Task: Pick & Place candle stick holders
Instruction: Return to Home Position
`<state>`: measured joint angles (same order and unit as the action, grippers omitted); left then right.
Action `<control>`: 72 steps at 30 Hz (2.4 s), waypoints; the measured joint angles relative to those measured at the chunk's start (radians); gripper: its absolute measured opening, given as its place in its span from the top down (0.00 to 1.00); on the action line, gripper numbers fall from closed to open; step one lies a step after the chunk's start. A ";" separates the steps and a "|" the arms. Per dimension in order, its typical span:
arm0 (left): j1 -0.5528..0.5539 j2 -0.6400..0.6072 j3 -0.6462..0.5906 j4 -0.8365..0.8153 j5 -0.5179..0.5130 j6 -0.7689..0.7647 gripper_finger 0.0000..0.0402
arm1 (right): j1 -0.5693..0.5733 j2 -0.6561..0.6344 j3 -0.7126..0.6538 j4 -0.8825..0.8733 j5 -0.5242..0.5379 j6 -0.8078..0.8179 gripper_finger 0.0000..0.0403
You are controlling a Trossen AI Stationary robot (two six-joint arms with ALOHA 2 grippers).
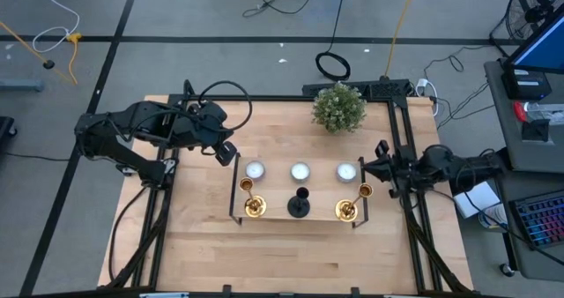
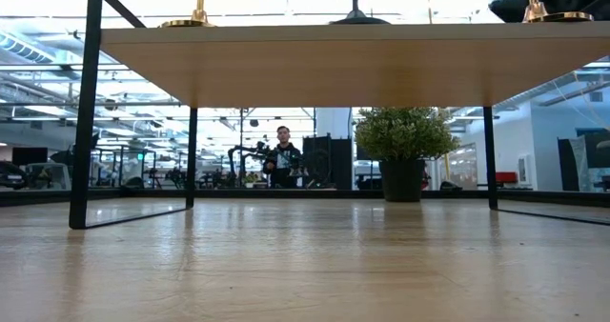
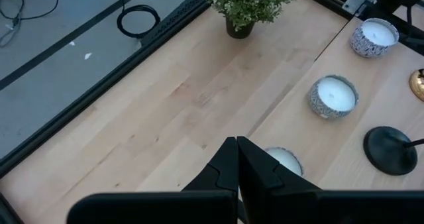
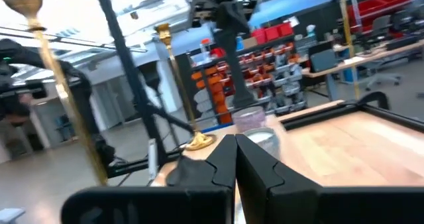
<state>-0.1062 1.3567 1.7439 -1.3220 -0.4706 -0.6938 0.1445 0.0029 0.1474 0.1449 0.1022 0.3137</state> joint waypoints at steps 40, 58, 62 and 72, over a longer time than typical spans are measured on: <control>0.000 0.000 0.000 -0.013 0.006 -0.041 1.00 | -0.187 0.000 -0.012 -0.391 0.814 0.033 1.00; 0.000 0.000 0.000 -0.013 0.014 -0.045 1.00 | -0.189 0.008 -0.041 -0.409 0.810 0.065 0.99; 0.000 0.000 0.000 -0.013 -0.009 -0.032 1.00 | -0.189 0.008 -0.042 -0.400 0.810 0.065 0.98; -0.061 -0.015 0.001 0.086 0.351 0.024 1.00 | -0.189 0.008 -0.043 -0.396 0.809 0.064 0.99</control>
<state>-0.1668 1.3420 1.7447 -1.2365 -0.1200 -0.6694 -0.0441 0.0113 0.1047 -0.2516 0.9115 0.3775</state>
